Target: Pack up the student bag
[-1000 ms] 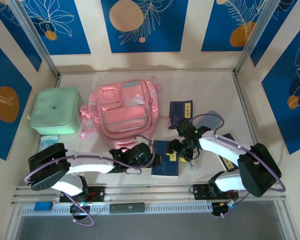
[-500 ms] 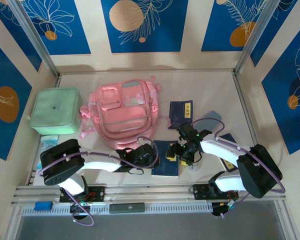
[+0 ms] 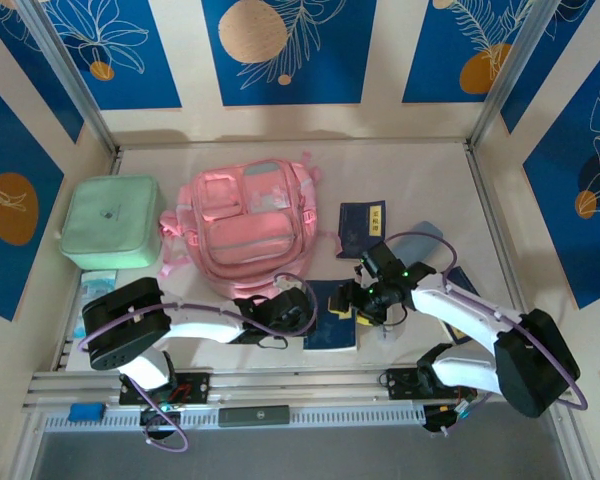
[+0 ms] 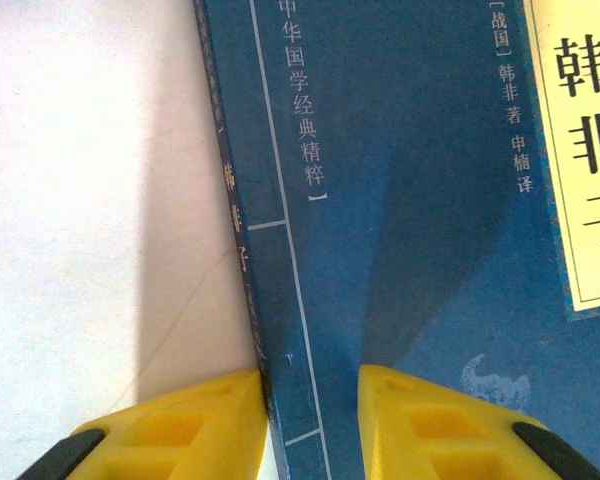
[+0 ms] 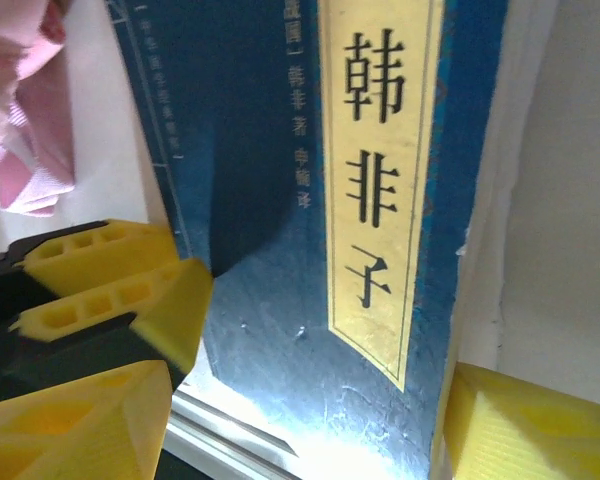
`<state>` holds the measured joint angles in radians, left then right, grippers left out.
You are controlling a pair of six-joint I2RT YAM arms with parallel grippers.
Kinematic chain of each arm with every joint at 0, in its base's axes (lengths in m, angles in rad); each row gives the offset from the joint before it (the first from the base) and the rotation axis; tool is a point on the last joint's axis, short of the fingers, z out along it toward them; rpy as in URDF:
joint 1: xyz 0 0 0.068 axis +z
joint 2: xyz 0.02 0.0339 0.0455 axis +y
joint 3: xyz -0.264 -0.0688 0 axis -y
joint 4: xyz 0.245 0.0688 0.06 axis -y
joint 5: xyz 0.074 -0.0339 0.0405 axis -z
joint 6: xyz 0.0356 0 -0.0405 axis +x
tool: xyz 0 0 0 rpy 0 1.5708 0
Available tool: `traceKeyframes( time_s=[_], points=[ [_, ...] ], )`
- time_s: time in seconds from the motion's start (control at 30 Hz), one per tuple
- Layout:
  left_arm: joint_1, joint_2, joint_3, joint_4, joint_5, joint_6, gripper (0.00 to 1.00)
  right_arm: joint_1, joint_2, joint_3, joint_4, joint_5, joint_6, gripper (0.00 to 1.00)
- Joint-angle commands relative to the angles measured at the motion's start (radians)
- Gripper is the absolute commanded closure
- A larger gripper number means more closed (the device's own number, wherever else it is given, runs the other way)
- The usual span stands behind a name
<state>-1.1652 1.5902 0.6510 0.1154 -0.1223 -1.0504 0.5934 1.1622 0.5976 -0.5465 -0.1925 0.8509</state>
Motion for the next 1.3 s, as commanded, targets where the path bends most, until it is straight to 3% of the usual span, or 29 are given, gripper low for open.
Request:
traceKeyframes(
  time_s=[0.0, 0.27, 0.5, 0.8, 1.03, 1.27],
  points=[
    [0.005, 0.062, 0.006, -0.006, -0.007, -0.015, 0.68, 0.005, -0.03, 0.007, 0.0, -0.075, -0.041, 0.32],
    [0.006, 0.063, 0.009, -0.008, -0.004, -0.011, 0.68, 0.005, -0.04, 0.024, -0.037, -0.057, -0.071, 0.45],
    [0.006, 0.057, 0.013, -0.017, 0.001, -0.008, 0.68, 0.005, -0.054, 0.007, -0.029, -0.069, -0.079, 0.71],
    [0.005, 0.03, 0.023, -0.02, 0.007, -0.006, 0.65, -0.012, -0.115, 0.004, -0.054, -0.058, -0.08, 0.94],
    [0.024, -0.113, 0.025, -0.054, 0.024, 0.048, 0.56, -0.053, -0.198, 0.015, -0.078, -0.088, -0.073, 0.99],
    [0.147, -0.354, 0.001, -0.118, 0.152, 0.12, 0.46, -0.088, -0.288, 0.104, -0.124, -0.146, -0.076, 1.0]
  ],
)
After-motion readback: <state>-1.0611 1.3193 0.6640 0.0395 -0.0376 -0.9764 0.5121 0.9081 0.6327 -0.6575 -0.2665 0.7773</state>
